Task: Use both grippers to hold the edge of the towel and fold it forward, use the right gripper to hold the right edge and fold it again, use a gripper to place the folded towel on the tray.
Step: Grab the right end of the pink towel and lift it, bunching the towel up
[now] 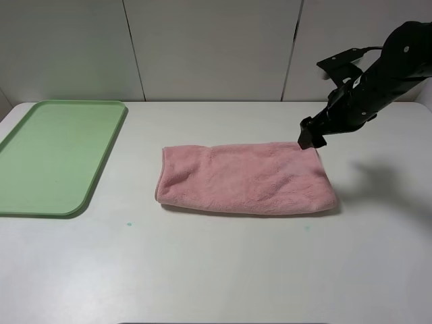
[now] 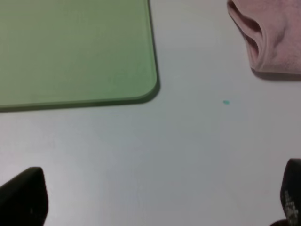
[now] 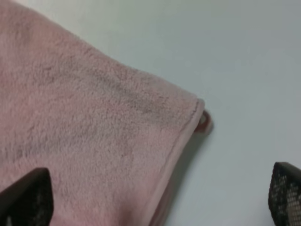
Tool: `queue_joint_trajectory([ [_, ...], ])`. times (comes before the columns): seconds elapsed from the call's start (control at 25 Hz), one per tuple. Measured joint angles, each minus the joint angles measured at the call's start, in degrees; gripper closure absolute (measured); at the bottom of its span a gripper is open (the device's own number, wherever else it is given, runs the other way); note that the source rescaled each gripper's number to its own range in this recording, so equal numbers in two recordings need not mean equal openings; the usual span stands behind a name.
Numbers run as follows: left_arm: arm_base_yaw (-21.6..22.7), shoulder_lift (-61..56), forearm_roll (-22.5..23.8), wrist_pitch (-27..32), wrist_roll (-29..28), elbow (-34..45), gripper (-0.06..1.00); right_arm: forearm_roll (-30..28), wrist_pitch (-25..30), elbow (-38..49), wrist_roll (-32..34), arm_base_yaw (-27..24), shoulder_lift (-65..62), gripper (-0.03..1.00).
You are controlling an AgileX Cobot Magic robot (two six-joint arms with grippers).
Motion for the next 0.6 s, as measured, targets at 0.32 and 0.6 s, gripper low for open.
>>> queue_joint_trajectory([
  [0.32,0.00,-0.11,0.00,0.00,0.19,0.00,-0.06,-1.27,-0.48,-0.05,7.09,0.00,4.39,-0.03],
  [0.6,0.00,-0.11,0.00,0.00,0.19,0.00,-0.06,-3.33,-2.00,-0.05,11.48,0.00,9.57,-0.03],
])
